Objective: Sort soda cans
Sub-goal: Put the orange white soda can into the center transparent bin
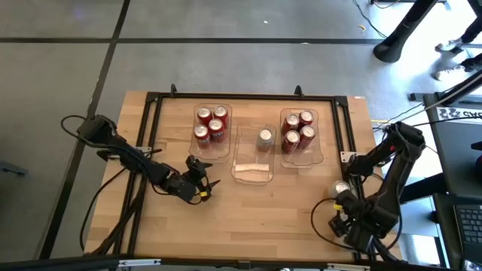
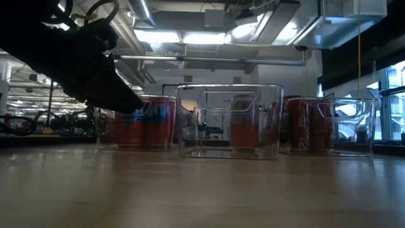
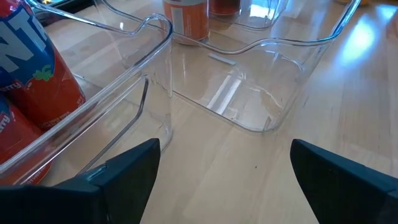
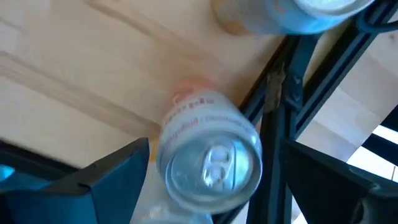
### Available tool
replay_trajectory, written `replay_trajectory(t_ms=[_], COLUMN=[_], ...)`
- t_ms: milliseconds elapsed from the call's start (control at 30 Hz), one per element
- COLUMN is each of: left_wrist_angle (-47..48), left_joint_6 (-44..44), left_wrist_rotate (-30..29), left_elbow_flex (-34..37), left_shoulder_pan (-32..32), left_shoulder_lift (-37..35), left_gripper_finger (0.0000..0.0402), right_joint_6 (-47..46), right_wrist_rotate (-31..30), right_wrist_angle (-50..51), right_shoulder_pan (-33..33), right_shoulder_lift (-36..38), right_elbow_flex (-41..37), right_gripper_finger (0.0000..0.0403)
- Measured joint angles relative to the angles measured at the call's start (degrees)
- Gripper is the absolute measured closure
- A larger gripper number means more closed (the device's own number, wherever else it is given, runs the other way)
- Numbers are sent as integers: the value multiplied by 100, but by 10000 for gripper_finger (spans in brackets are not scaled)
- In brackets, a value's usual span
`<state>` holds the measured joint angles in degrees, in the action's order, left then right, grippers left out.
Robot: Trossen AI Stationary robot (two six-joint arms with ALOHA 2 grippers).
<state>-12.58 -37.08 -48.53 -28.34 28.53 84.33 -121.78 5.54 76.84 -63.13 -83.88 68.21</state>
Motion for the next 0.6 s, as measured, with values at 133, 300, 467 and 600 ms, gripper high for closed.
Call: replay_trajectory(t_ms=[133,300,467,600], left_wrist_angle=[-1,-2,-6,-7], left_joint_6=[0,0,0,-1], left_wrist_rotate=[0,0,0,1], left_elbow_flex=[0,0,0,0], left_shoulder_pan=[0,0,-1,-1], left_shoulder_lift=[0,0,0,1], left_gripper_finger=[54,54,54,54], right_joint_6=[-13,-43,-316,-565], right_wrist_rotate=[-40,37,104,111], right_wrist_angle=[2,-549,-905,-1189], right_shoulder_pan=[4,2,-115,-289], right_shoulder_lift=[0,2,2,-1], right_elbow_flex=[-114,-327,-593,-775], right_gripper_finger=[49,49,49,49])
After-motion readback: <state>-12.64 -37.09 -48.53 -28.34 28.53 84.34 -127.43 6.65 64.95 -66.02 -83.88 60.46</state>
